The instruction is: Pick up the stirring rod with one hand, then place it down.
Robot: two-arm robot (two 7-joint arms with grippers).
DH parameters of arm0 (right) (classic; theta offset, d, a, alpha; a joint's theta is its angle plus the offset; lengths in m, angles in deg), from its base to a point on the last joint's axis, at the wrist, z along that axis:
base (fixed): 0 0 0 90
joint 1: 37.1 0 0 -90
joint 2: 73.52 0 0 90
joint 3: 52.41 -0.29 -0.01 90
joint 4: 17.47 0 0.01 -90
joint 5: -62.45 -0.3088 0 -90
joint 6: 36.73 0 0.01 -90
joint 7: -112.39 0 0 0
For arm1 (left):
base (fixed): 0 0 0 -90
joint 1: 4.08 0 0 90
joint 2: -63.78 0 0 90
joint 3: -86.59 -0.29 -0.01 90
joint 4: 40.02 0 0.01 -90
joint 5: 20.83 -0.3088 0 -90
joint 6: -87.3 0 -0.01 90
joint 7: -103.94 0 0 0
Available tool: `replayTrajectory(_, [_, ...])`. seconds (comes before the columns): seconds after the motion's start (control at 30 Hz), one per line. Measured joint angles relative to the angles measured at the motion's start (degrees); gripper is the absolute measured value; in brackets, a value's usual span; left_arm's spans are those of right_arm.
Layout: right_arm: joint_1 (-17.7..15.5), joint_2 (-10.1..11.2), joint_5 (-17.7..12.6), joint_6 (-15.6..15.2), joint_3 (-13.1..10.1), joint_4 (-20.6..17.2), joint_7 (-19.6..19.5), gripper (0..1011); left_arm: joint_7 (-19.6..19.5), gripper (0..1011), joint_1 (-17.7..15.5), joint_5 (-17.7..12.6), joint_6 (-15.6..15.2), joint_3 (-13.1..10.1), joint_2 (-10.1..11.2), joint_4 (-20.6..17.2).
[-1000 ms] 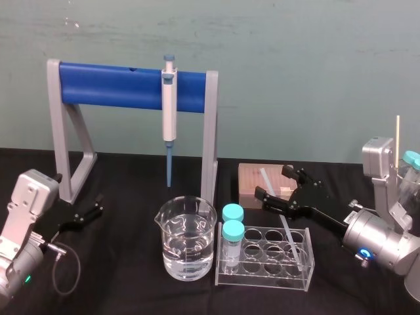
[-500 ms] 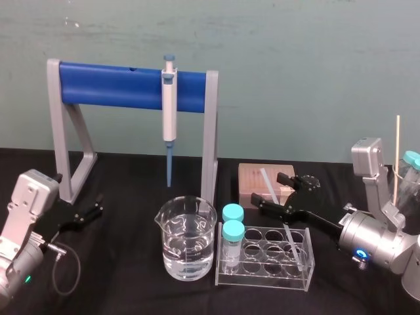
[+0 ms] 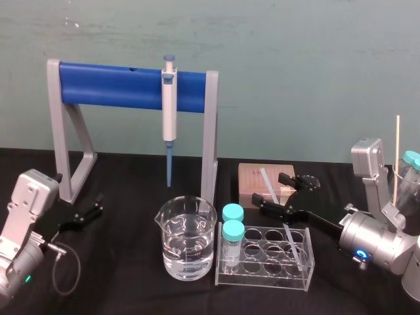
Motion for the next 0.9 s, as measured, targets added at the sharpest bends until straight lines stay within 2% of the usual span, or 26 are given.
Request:
replayTrajectory(0.1, [0.01,0.02,-0.04,0.00,0.02,0.00,0.02,1000,0.00,1001,0.00,0.00,0.00,0.00,0.00,0.00])
replayTrajectory(0.27, [0.03,0.04,-0.09,0.00,0.05,0.01,0.07,909,0.00,1000,0.00,0.00,0.00,0.00,0.00,0.00])
replayTrajectory(0.33, [0.04,0.05,-0.11,0.00,0.07,0.01,0.10,824,0.00,1001,0.00,0.00,0.00,0.00,0.00,0.00])
replayTrajectory(0.43, [0.06,0.06,-0.13,0.00,0.09,0.01,0.13,771,0.00,1000,0.00,0.00,0.00,0.00,0.00,0.00])
replayTrajectory(0.57, [0.07,0.07,-0.14,0.00,0.09,0.01,0.15,658,0.00,1000,0.00,0.00,0.00,0.00,0.00,0.00])
replayTrajectory(0.6, [0.07,0.07,-0.15,0.00,0.09,0.01,0.16,599,0.00,1000,0.00,0.00,0.00,0.00,0.00,0.00])
replayTrajectory(0.63, [0.07,0.07,-0.15,0.00,0.09,0.02,0.16,599,0.00,1000,0.00,0.00,0.00,0.00,0.00,0.00])
replayTrajectory(0.7, [0.07,0.07,-0.16,0.00,0.09,0.02,0.17,496,0.00,1000,0.00,0.00,0.00,0.00,0.00,0.00])
replayTrajectory(0.9, [0.07,0.07,-0.19,0.00,0.09,0.02,0.21,330,0.00,1000,0.00,0.00,0.00,0.00,0.00,0.00])
